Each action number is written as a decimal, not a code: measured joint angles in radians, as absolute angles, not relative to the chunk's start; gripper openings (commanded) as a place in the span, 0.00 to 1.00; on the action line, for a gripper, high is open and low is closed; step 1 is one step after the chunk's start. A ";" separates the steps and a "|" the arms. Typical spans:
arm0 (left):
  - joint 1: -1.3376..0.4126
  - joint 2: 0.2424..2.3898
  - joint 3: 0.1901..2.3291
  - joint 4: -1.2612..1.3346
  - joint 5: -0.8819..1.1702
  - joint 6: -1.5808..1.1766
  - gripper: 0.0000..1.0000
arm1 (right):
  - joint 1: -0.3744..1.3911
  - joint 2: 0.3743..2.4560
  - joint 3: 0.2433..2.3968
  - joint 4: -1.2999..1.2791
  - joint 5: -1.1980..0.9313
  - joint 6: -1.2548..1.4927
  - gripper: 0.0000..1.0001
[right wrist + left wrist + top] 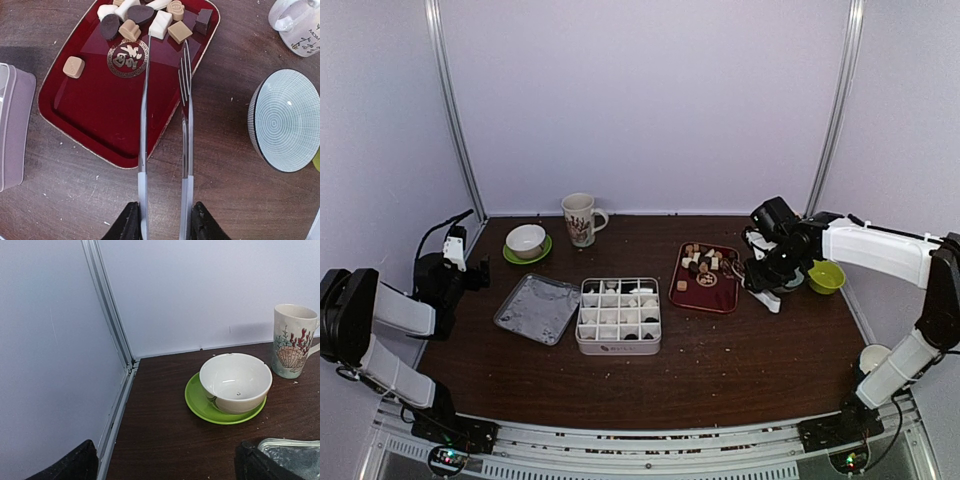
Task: Pack the chocolate
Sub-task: Pick up the fake chocolate from the plate.
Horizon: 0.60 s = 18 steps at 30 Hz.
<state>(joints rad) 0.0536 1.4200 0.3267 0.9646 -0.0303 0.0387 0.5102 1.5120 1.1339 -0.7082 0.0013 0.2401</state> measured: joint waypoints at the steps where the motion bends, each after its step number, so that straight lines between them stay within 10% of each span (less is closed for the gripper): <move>1: 0.054 1.420 0.327 0.965 -0.030 0.039 0.98 | 0.509 1.522 1.140 -0.707 0.000 0.240 0.35; 18: 0.054 1.420 0.327 0.965 -0.031 0.039 0.98 | 0.504 1.640 1.216 -0.711 -0.037 0.270 0.29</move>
<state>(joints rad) 0.0536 1.4200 0.3267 0.9646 -0.0307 0.0387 0.5041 1.6402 1.2156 -0.7113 -0.0372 0.2695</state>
